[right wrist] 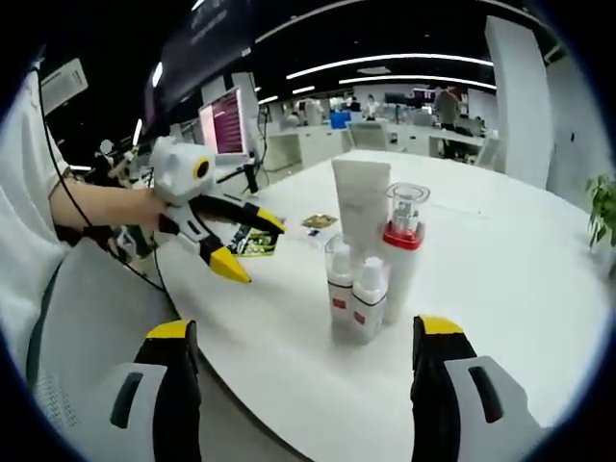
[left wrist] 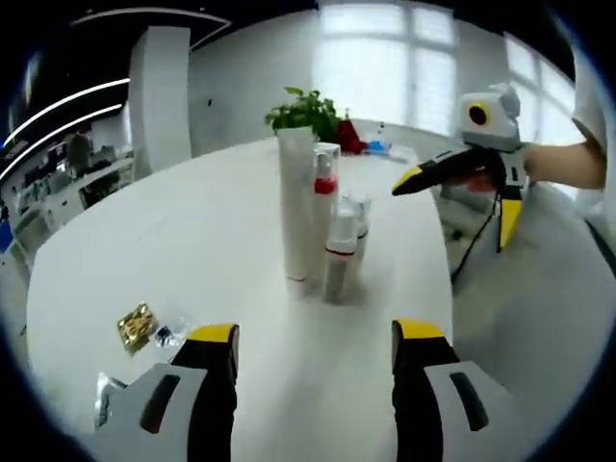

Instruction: Arrange the skincare products in the storage area until every visible bottle or jar stands upright without overlapping.

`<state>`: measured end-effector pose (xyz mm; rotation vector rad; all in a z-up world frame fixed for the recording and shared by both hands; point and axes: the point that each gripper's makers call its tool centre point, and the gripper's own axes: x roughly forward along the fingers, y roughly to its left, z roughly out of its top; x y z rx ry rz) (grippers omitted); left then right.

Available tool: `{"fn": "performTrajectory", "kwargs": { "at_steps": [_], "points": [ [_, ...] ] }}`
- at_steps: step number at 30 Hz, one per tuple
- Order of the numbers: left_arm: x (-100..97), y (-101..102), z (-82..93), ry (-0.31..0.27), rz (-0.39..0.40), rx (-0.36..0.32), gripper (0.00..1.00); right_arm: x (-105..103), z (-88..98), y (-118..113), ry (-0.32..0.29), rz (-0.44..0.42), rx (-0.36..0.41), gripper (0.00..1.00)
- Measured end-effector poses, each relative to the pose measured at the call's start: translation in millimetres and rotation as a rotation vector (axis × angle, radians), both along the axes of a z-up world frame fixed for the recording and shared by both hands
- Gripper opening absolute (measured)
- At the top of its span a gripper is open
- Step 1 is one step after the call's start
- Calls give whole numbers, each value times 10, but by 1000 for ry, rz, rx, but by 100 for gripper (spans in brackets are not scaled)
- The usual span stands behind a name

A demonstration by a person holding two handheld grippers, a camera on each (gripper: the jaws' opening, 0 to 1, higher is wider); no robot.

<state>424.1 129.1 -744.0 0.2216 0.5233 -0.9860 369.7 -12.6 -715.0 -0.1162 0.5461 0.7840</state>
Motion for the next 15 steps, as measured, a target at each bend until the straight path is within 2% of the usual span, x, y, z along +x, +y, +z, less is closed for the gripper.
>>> {"fn": "performTrajectory", "kwargs": {
  "at_steps": [6, 8, 10, 12, 15],
  "points": [
    [-126, 302, 126, 21, 128, -42, 71, 15, -37, -49, -11, -5, -28, 91],
    [-160, 447, 95, 66, 177, -44, 74, 12, -41, -38, -12, 3, -28, 90],
    [-248, 473, 120, 80, 210, -43, 78, 3, -48, -17, -21, 22, -45, 89],
    [-258, 594, 119, 83, 237, -44, 81, -16, -72, -9, -22, 34, -70, 90],
    [-346, 668, 200, 96, 272, -64, 82, -18, -37, 14, -32, 37, -57, 91]
  ]
}}
